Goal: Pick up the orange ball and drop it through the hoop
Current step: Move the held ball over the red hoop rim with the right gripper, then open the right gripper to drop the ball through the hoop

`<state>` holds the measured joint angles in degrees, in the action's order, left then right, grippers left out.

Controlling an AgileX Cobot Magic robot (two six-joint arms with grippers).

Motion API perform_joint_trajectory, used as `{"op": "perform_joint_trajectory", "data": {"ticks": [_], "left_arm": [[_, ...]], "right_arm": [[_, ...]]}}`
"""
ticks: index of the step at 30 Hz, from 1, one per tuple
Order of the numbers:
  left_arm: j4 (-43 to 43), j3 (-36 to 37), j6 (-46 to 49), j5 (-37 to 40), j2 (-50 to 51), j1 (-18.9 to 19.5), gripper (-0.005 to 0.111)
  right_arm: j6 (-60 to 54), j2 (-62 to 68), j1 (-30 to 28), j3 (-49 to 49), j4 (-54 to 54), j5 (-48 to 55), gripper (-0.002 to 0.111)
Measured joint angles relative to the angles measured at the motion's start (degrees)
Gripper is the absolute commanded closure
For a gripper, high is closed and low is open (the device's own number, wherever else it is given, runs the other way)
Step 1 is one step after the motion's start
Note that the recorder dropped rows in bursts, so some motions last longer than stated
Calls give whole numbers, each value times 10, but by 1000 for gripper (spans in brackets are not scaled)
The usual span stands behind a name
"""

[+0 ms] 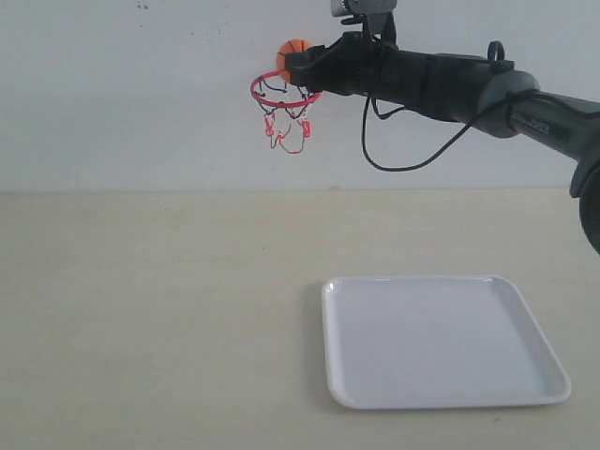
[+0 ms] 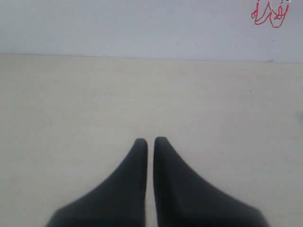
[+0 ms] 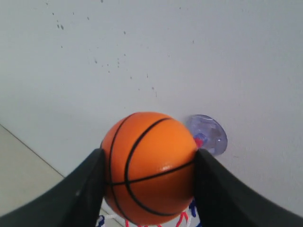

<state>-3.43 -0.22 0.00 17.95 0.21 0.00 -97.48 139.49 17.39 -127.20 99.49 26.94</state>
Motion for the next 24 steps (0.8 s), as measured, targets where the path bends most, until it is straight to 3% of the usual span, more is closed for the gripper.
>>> {"op": "perform_joint_trajectory", "data": {"ticks": [8, 10, 15, 17, 24], "left_arm": [[0, 0, 0, 0, 0, 0, 103], [0, 0, 0, 0, 0, 0, 103], [0, 0, 0, 0, 0, 0, 103], [0, 0, 0, 0, 0, 0, 103], [0, 0, 0, 0, 0, 0, 103]], "right_arm": [[0, 0, 0, 0, 0, -4, 106], [0, 0, 0, 0, 0, -4, 97], [0, 0, 0, 0, 0, -7, 54], [0, 0, 0, 0, 0, -7, 44], [2, 0, 0, 0, 0, -20, 41]]}}
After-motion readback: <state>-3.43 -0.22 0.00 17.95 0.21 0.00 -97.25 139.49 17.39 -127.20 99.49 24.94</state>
